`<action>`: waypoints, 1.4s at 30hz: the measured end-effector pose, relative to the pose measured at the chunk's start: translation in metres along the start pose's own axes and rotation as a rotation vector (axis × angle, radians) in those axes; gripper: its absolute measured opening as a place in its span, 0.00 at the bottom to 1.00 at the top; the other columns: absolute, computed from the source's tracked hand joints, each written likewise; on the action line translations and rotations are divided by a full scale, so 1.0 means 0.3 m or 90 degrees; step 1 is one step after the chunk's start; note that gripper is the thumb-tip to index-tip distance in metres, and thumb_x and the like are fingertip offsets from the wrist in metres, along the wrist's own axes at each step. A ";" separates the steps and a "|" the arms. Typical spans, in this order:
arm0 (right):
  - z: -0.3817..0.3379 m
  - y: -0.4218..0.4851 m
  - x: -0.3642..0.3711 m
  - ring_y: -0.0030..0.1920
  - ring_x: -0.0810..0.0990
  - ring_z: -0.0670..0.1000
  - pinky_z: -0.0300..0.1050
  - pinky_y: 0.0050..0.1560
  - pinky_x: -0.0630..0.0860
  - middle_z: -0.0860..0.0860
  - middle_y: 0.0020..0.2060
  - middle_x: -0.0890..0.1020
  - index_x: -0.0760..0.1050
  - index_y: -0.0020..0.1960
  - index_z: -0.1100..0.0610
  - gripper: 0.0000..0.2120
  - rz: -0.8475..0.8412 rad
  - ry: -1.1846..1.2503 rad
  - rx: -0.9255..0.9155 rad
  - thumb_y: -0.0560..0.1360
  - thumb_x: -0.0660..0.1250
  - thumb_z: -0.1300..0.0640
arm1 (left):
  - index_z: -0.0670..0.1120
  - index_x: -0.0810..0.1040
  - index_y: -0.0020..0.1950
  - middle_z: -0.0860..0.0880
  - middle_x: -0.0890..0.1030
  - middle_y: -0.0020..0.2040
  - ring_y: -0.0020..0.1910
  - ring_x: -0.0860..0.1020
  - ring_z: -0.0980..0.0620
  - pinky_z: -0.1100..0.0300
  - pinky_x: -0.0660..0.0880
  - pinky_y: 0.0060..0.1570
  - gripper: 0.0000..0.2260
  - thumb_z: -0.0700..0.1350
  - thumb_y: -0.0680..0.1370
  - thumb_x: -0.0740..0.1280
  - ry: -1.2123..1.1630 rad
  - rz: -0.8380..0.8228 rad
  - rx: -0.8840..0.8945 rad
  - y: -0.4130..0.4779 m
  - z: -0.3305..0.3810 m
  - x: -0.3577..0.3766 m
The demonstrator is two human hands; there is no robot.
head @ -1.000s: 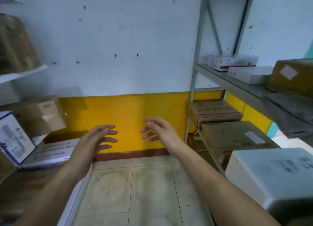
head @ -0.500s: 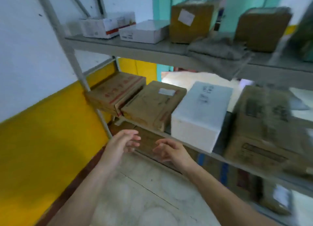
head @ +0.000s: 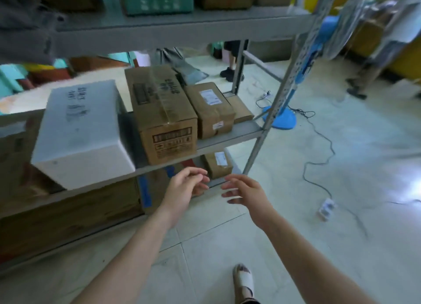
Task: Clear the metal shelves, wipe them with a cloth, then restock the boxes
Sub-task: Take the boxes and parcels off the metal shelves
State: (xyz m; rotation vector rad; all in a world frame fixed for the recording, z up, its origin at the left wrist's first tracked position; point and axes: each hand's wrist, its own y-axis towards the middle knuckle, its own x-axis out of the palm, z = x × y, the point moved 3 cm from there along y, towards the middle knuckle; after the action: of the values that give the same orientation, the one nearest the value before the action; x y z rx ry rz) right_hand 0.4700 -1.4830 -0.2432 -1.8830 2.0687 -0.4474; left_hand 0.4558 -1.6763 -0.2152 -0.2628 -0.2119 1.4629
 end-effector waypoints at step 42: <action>1.511 1.903 -0.542 0.69 0.72 0.46 0.49 0.71 0.72 0.47 0.74 0.68 0.61 0.78 0.49 0.32 -0.069 -0.376 -0.013 0.79 0.70 0.47 | 0.47 0.69 0.72 0.51 0.73 0.70 0.65 0.73 0.55 0.61 0.66 0.60 0.20 0.45 0.81 0.67 0.114 0.121 -0.076 1.808 -1.620 0.547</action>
State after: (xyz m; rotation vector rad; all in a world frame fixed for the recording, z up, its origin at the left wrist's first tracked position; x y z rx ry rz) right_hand 0.1645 -1.2812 -0.8941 -1.8545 1.5883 0.1076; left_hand 0.1026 -1.4878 -0.8454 -0.5199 -0.1320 1.6070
